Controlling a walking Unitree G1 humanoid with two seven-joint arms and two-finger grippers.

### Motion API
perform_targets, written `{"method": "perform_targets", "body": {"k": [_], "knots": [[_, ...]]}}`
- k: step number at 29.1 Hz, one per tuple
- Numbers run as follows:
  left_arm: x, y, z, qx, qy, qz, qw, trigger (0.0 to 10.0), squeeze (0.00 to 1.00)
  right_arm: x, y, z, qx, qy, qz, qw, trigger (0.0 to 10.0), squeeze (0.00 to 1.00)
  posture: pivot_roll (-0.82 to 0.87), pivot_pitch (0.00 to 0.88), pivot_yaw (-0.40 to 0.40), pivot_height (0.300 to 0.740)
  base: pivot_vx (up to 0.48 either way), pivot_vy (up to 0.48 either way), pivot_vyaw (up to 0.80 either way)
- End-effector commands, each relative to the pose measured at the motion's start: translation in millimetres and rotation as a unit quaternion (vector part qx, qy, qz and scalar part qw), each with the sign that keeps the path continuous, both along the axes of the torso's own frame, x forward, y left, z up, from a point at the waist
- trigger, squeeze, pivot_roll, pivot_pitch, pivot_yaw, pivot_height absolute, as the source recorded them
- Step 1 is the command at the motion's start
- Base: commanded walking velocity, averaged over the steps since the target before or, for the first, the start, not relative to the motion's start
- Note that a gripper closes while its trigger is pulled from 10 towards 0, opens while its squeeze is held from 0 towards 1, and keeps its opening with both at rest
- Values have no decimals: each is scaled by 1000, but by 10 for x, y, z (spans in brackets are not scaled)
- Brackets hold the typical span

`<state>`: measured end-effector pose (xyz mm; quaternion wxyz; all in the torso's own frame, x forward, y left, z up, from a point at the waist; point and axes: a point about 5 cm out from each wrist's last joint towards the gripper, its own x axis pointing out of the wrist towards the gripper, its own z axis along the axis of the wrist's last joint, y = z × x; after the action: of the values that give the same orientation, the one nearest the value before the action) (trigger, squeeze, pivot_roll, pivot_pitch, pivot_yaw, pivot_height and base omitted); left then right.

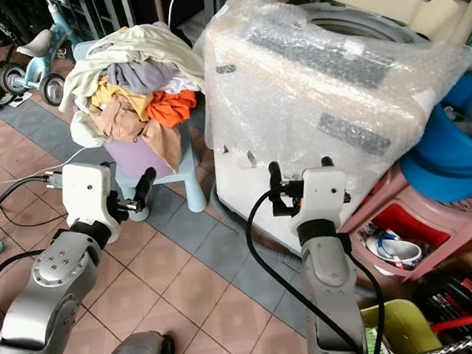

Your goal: Clothes washing

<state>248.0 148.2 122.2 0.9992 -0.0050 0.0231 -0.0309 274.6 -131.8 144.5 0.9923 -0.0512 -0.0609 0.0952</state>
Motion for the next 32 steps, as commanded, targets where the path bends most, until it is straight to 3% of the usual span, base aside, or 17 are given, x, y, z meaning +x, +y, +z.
{"method": "perform_targets", "body": {"k": [1,9,12,23,32], "knots": [[-4,-71,30,-7,-5,-14,1000,10000,0,-23,-70,-42,-12,6,-7,1000,10000,0,26,142,28,740,334,345,594],[10,-82,43,-12,-11,-6,1000,10000,0,10,-30,-20,-10,3,9,1000,10000,0,27,132,22,740,334,345,364],[19,-88,46,-15,-10,-4,1000,10000,0,21,9,-5,-35,-8,25,999,10000,0,28,129,19,740,337,341,800],[27,-102,67,-11,-19,-8,1000,10000,0,52,39,-11,-36,-8,23,999,10000,0,31,128,17,740,349,329,800],[41,-95,61,-11,-17,-10,1000,10000,0,98,-9,6,-20,-11,3,1000,10000,0,29,130,19,740,454,30,51]]}}
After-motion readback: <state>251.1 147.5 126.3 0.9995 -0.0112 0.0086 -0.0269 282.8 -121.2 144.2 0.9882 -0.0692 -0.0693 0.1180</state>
